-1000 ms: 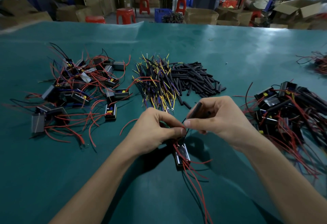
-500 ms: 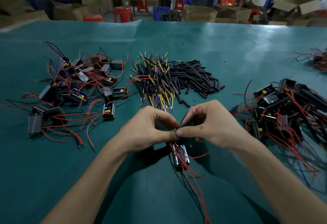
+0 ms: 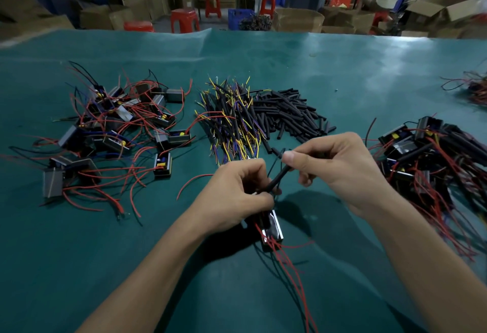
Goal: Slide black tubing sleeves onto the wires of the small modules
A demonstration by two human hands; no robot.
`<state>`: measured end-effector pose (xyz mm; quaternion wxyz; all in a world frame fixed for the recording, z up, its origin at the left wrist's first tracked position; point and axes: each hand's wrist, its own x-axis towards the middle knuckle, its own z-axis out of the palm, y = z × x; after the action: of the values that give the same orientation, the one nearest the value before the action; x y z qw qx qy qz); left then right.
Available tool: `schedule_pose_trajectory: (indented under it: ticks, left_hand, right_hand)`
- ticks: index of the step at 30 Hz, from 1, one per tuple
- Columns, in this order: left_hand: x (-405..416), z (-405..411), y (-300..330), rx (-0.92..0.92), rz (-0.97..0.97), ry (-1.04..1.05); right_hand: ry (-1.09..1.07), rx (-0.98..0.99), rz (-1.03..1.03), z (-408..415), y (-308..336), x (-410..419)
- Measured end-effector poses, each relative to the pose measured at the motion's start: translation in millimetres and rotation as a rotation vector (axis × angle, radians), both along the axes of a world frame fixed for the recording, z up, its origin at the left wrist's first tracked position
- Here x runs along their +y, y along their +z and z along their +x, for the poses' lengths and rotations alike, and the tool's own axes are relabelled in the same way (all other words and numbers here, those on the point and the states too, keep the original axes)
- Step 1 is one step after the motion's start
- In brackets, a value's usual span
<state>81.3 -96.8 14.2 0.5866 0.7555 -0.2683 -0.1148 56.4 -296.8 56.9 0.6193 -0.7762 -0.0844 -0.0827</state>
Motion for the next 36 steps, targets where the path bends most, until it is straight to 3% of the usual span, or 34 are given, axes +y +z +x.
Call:
schedule_pose_trajectory:
  ticks: [6, 14, 21, 28, 36]
  left_hand:
    - [-6.3, -1.7, -4.1, 0.067, -0.07, 0.04]
    - [-8.8, -6.1, 1.3, 0.115, -0.133, 0.076]
    - [-13.6, -6.4, -5.1, 0.038, -0.142, 0.062]
    - [-10.8, -7.6, -3.2, 0.094, -0.15, -0.081]
    - [-11.6, -6.5, -1.0, 0.099, -0.217, -0.03]
  right_hand:
    - [-0.107, -0.013, -0.05, 4.9, -7.6, 2.2]
    - [-0.016, 0.087, 0.087, 6.5, -11.0, 1.4]
    - [-0.096, -0.049, -0.033, 7.2, -11.6, 2.7]
    - [-0.055, 0.005, -0.057, 6.5, -10.6, 0.3]
    - [-0.068, 0.016, -0.041, 5.2, -9.6, 0.7]
